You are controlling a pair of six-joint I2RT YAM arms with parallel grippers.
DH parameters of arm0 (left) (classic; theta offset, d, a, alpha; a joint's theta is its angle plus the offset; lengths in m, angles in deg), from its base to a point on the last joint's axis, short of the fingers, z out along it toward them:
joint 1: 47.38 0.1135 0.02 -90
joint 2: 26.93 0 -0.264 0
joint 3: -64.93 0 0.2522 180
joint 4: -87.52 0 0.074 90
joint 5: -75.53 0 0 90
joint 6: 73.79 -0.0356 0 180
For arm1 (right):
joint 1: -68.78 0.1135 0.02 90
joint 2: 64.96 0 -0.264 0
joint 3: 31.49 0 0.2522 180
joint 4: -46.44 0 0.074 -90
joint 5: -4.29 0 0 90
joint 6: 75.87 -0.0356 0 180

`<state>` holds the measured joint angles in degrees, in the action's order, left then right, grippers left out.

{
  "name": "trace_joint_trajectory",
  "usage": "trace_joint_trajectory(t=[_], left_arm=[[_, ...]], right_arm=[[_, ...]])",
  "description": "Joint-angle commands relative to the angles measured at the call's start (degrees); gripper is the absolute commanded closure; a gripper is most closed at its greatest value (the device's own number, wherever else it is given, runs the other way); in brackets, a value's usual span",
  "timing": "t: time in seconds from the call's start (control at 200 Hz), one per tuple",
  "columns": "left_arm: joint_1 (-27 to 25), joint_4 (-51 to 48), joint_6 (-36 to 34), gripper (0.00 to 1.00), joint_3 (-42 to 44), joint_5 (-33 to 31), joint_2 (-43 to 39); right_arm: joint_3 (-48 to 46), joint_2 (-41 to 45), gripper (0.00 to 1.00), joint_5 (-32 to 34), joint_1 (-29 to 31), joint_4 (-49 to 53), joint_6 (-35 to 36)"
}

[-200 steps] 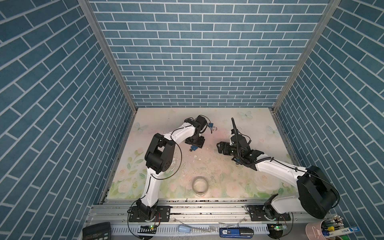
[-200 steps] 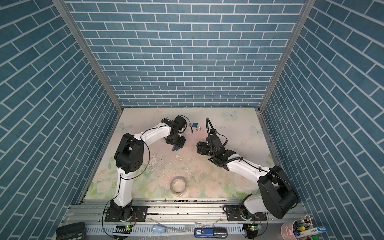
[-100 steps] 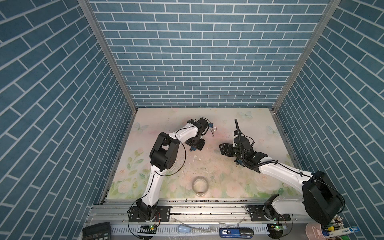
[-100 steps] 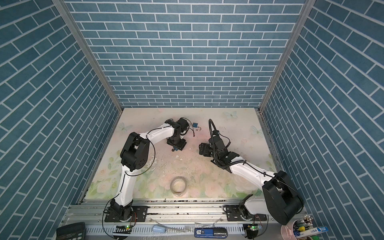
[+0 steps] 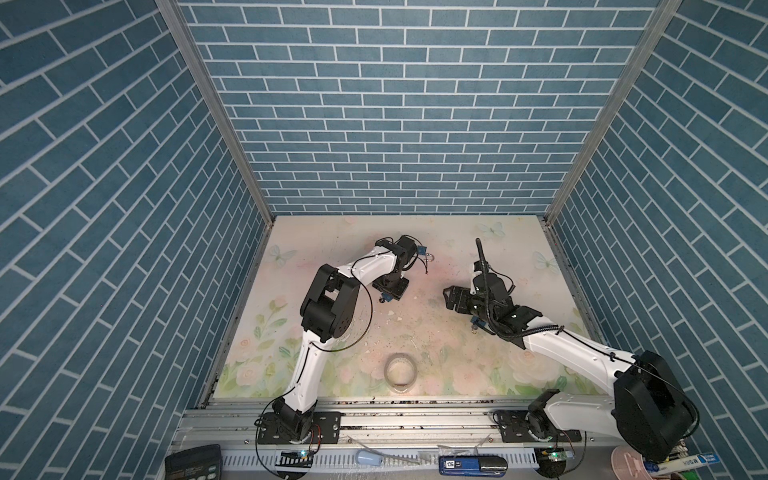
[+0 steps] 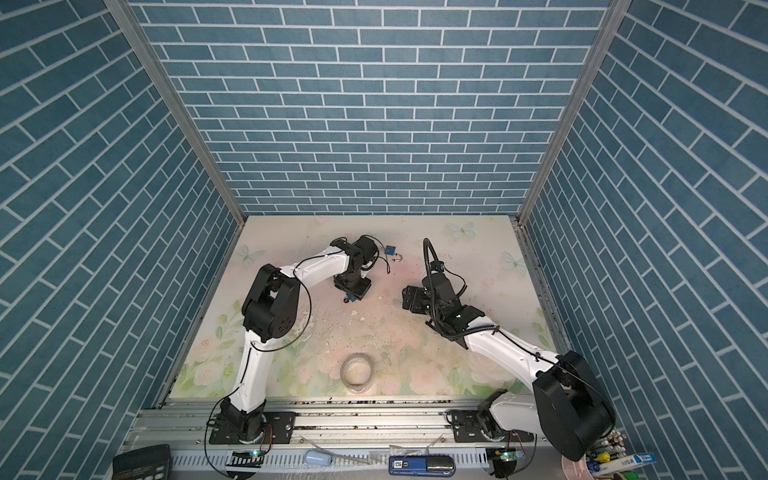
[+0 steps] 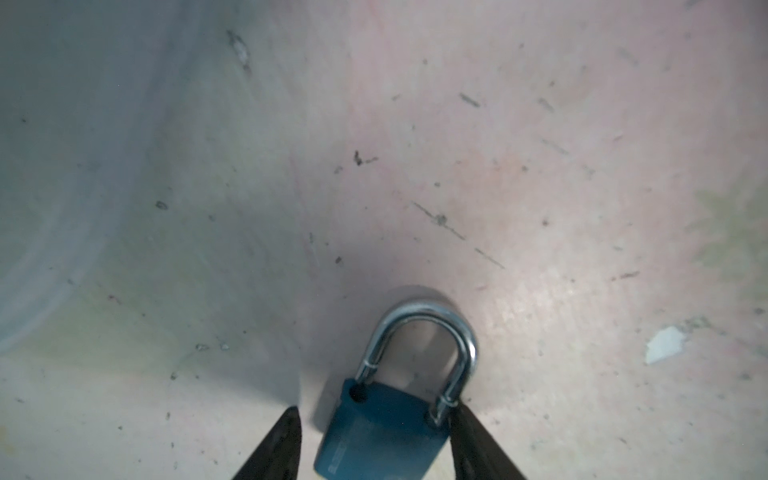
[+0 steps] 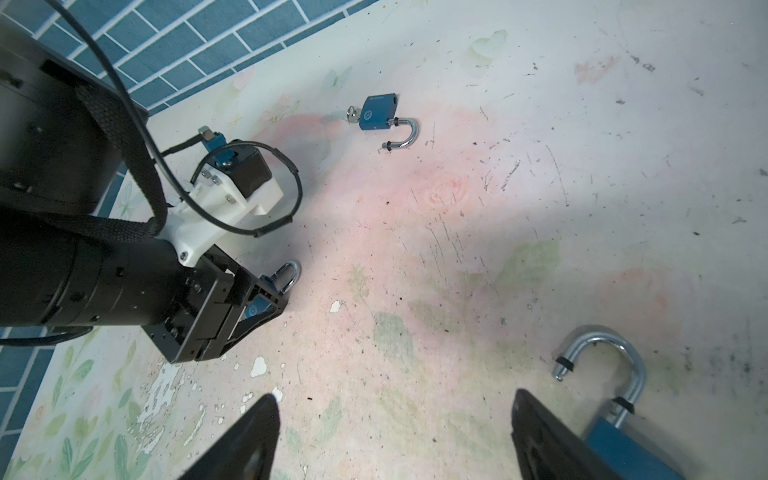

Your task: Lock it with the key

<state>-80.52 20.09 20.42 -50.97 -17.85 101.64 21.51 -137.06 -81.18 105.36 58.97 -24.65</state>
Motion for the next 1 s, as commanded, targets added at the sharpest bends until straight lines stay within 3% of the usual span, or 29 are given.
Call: trace_joint_trajectory(t=[0.0,0.275,0.58,0.995], left_arm=[[0.0,-1.5,0.1,0.45,1.7,-0.2,1.7],[0.1,-2.7,0.5,0.54,0.1,0.6,3.0],[0.3,-5.2,4.6,0.71,-1.7,0.9,3.9],[2.7,0.4,15.2,0.77,-0.5,13.7,-6.7]], right_arm=[[-0.8,1.2,0.13,0.7,-0.4,1.1,-1.3],[-0.8,1.5,0.13,0.1,-0.7,1.5,-1.0],[-1.6,2.0,0.13,-0.2,-0.9,1.1,-1.1],[-1.5,0.3,0.13,-5.0,-0.8,-3.5,-1.5]])
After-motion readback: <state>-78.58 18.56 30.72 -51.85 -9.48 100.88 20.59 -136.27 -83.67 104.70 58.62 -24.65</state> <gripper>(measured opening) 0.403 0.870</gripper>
